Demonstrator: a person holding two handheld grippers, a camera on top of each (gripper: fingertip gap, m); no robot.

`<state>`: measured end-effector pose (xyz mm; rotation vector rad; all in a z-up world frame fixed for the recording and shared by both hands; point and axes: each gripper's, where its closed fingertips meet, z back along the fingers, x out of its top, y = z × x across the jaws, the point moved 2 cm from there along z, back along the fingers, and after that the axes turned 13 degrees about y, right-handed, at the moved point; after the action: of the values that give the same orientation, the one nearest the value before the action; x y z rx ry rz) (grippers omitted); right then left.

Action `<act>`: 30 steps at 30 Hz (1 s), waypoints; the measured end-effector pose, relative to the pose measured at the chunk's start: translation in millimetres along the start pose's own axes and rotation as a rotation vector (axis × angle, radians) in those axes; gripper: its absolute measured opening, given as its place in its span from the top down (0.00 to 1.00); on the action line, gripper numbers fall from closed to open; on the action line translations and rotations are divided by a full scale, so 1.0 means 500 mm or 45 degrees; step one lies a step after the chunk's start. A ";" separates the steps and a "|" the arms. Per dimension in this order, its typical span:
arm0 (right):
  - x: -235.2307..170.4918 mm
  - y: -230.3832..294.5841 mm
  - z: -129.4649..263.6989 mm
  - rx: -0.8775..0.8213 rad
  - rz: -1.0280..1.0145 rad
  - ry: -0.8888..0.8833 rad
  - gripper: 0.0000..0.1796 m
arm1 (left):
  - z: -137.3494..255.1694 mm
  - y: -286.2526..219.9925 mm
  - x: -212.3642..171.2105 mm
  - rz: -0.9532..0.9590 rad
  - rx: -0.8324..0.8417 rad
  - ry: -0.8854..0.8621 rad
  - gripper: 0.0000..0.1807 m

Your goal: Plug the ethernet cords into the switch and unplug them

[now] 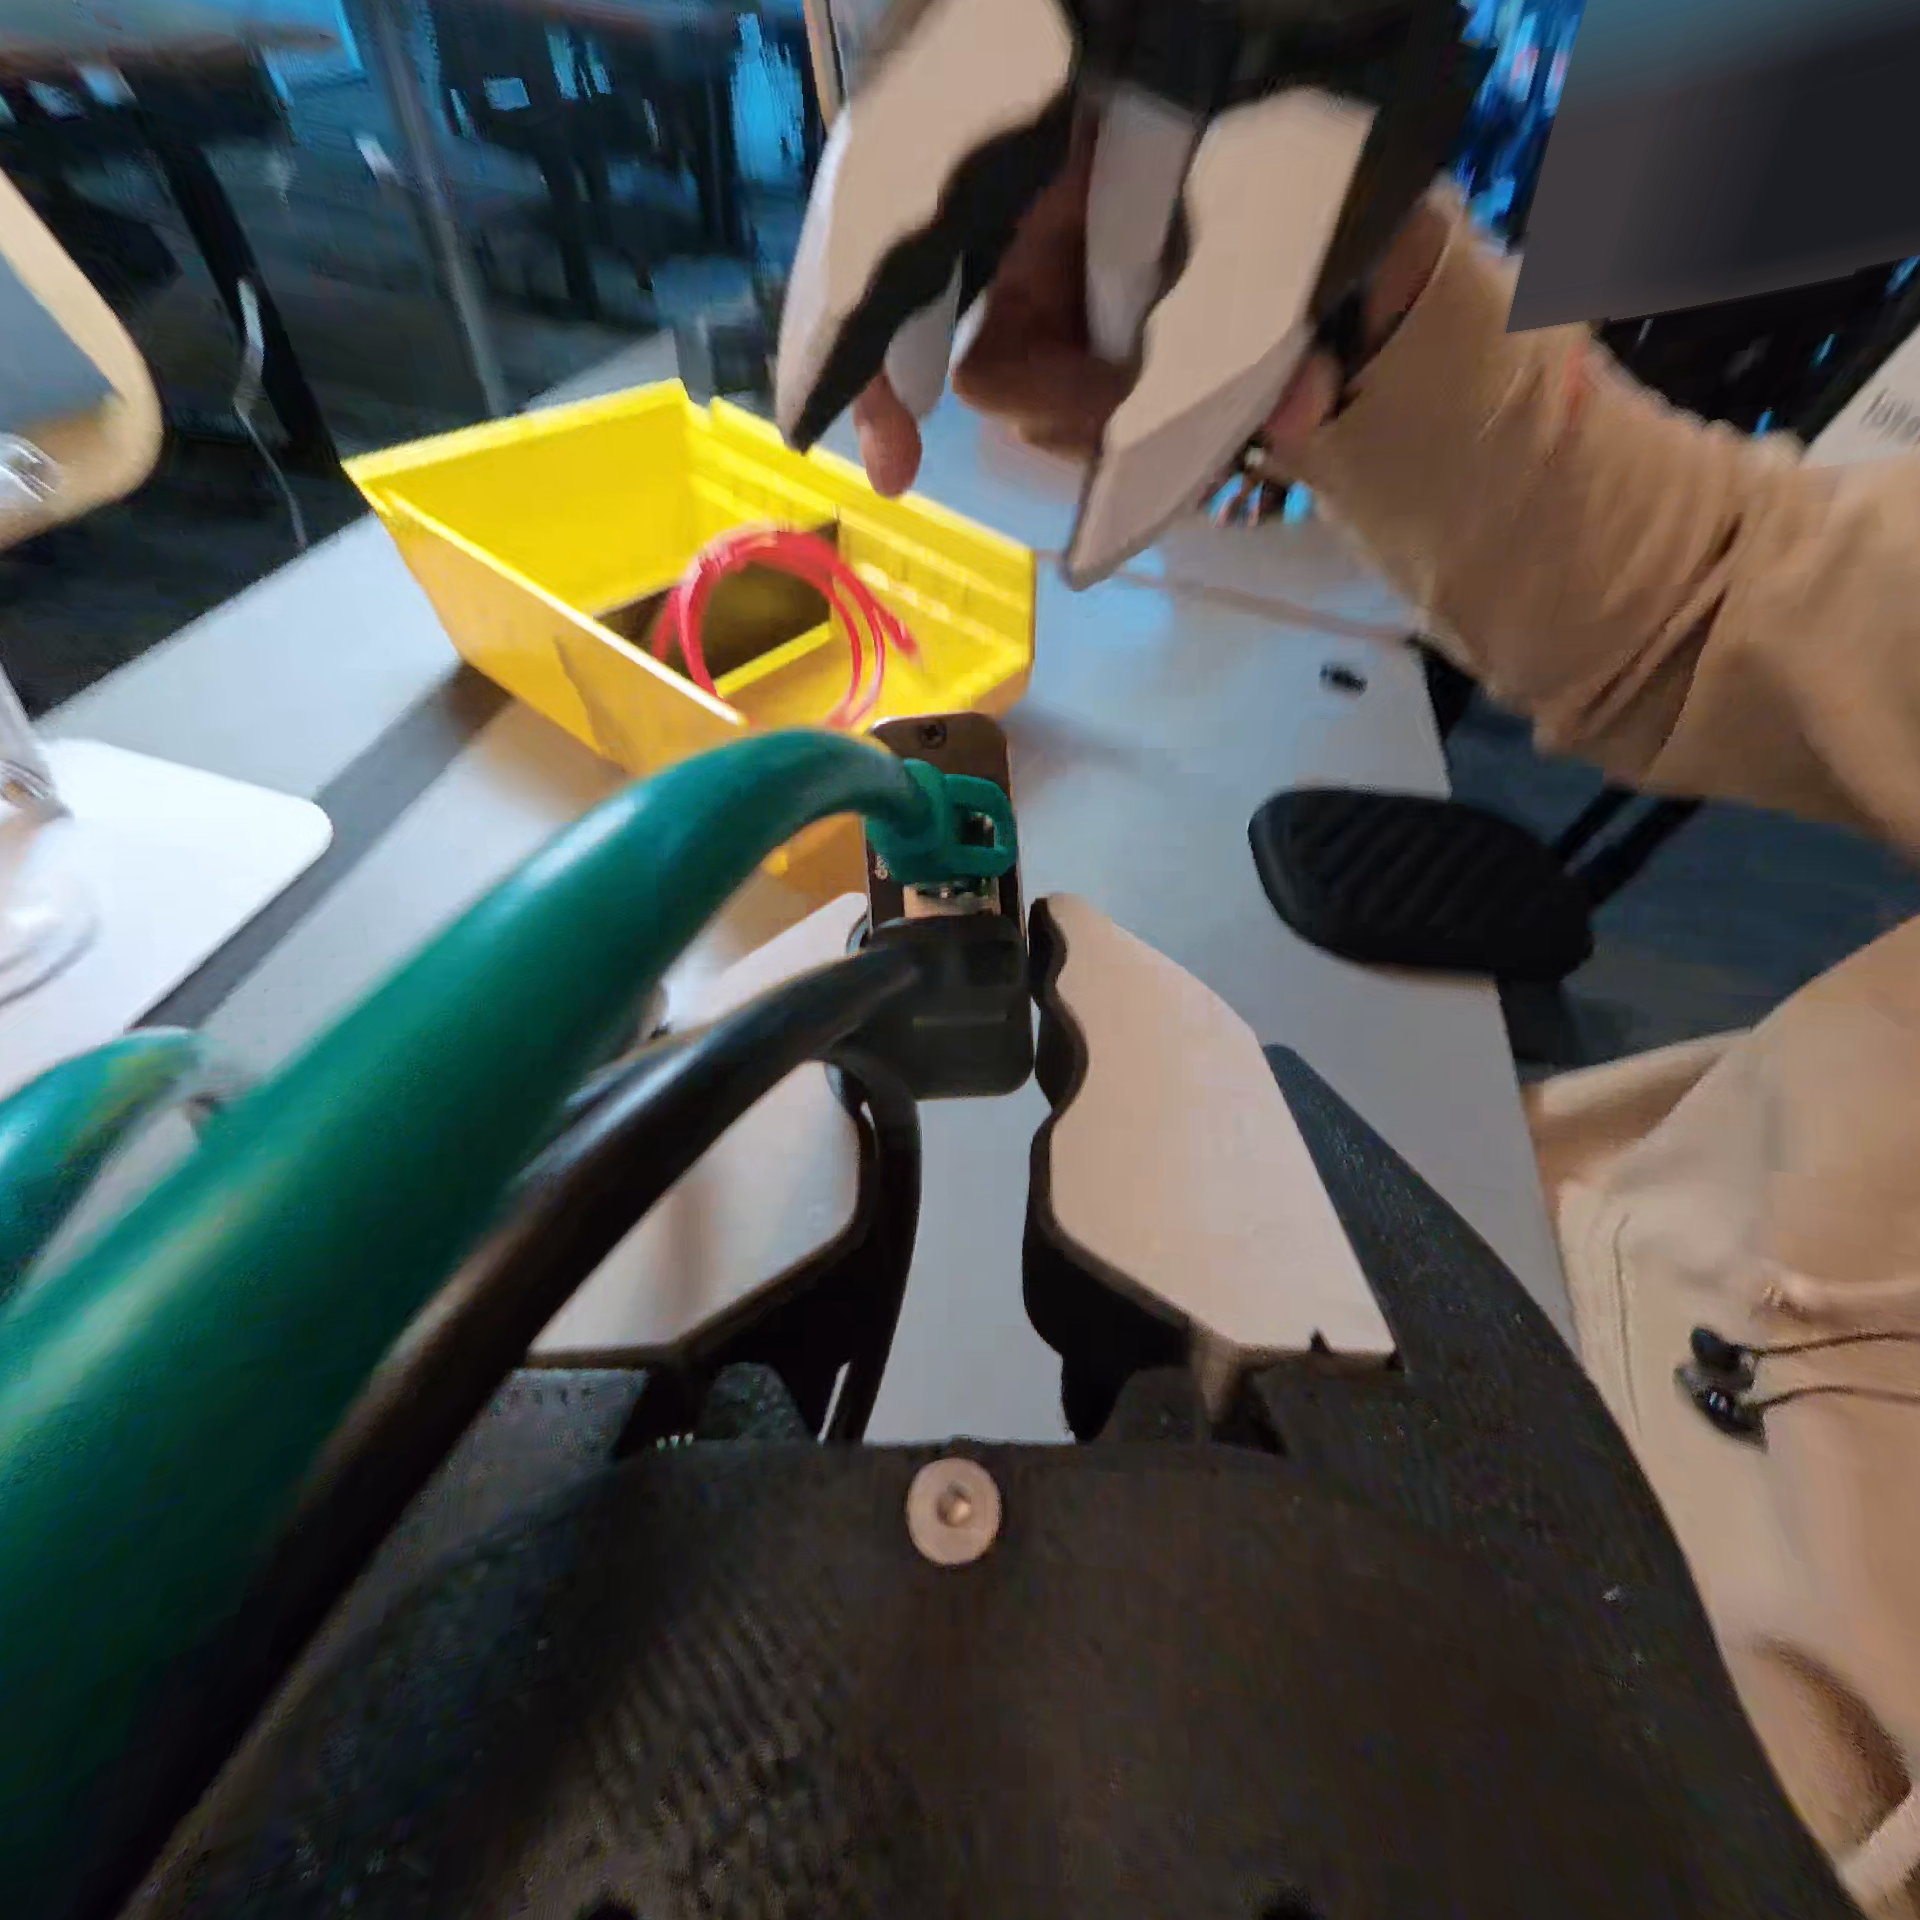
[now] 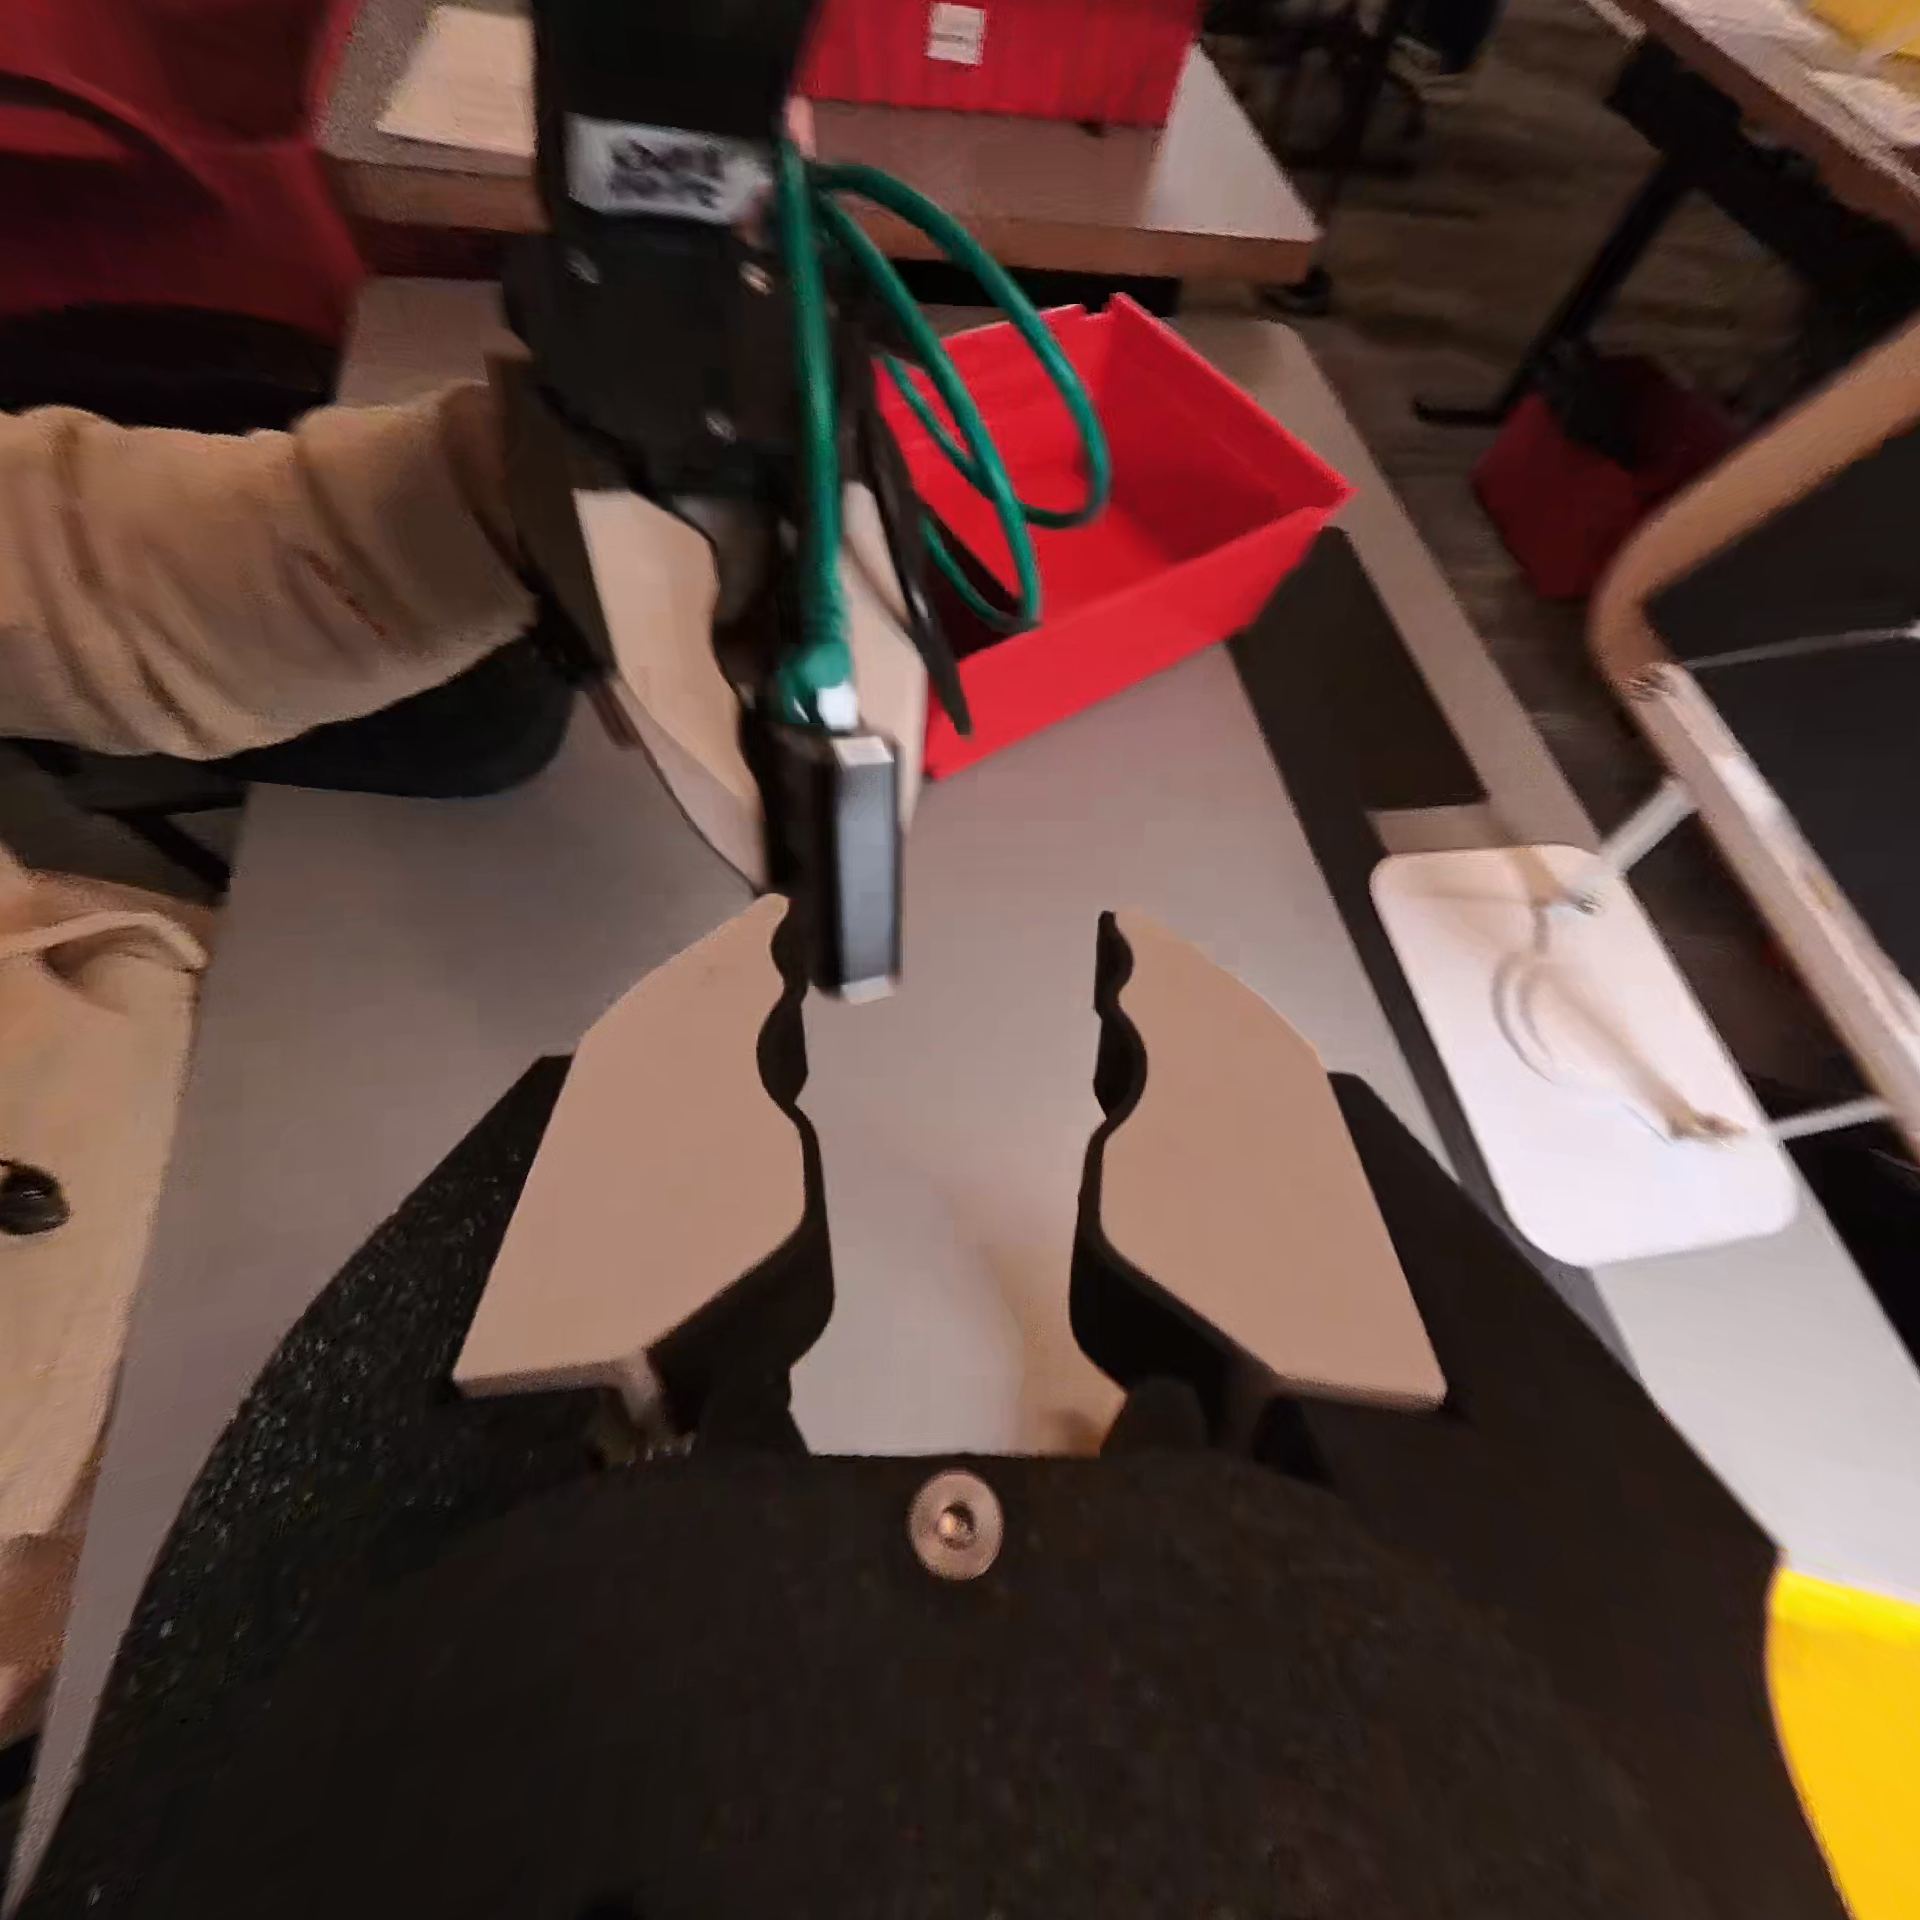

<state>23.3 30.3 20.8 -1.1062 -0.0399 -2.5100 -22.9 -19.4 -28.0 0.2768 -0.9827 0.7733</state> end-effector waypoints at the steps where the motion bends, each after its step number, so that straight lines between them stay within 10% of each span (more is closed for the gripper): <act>1: 0.008 0.019 -0.019 0.028 0.015 0.026 0.70 | -0.020 -0.004 -0.011 -0.012 -0.002 0.064 0.86; 9: -0.029 0.090 -0.159 0.206 0.041 0.339 0.89 | -0.111 -0.030 -0.100 -0.105 -0.013 0.488 0.86; 13: -0.025 0.094 -0.157 0.250 0.013 0.152 0.95 | -0.102 -0.025 -0.108 -0.123 -0.022 0.502 0.85; 30: -0.012 -0.020 -0.003 0.135 -0.268 -0.950 0.96 | 0.189 -0.109 0.144 -0.533 0.527 -0.846 0.81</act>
<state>22.3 41.5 17.1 -2.0021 -0.5070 -2.0770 -22.6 -75.3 90.2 1.1159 -1.3162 0.4908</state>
